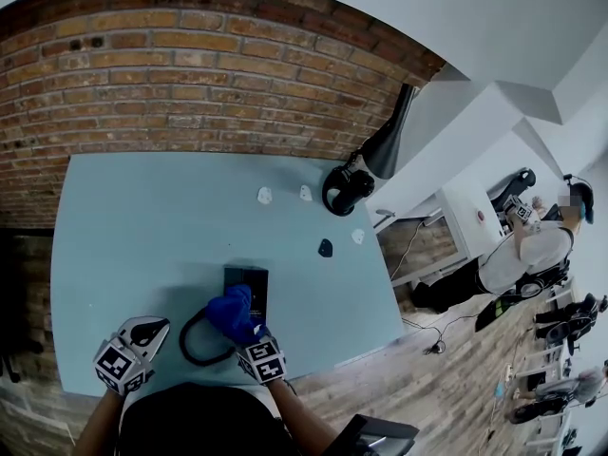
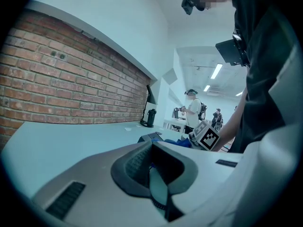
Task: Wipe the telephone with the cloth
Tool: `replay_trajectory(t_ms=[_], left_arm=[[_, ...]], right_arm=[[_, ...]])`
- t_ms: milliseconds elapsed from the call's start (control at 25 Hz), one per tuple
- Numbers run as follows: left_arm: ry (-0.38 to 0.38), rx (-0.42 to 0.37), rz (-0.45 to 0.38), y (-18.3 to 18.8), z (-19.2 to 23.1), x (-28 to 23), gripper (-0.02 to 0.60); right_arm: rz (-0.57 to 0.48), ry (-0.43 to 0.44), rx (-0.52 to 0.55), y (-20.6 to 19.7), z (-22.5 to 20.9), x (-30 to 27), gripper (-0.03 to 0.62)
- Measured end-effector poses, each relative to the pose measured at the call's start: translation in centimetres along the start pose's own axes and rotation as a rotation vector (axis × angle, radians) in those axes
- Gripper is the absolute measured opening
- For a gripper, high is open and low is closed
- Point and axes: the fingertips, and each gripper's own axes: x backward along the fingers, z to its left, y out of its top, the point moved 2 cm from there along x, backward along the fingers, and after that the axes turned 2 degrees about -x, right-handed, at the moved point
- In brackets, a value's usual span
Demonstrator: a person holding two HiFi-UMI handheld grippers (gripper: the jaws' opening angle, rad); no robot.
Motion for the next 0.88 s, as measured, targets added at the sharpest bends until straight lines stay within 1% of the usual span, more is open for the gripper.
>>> replay_trajectory(t_ms=[160,280,440,600,760,880], left_arm=[[-0.001,-0.010,-0.010,-0.3,0.1,0.0,0.021],[-0.007,-0.002,0.004,-0.3,-0.2,0.0,0.021],[-0.009,-0.014,-0.011,-0.5,-0.2,-0.2,0.021],[-0.015,-0.003,0.002,-0.5,-0.5,-0.1,0.021],[-0.011,-0.003,0.001,-0.9,-0.3,0.0,0.021],[-0.002,-0.003,-0.005,-0.9,0.2,0.1,0.021]], right_arm=[[0.014,0.004,0.000,-0.8,0.4,0.2,0.132],[0.020,0.006,0.000,-1.3,0.6,0.4,0.132],[0.025,0.012,0.001,-1.7,0.8,0.6,0.132],[0.038,0.021,-0.012,-2.1,1.1,0.8,0.132],[0.071,0.075,-0.058,-2.6,1.8,1.0,0.133],[0.039,0.115,-0.063,-1.6,2.3,1.3,0.133]])
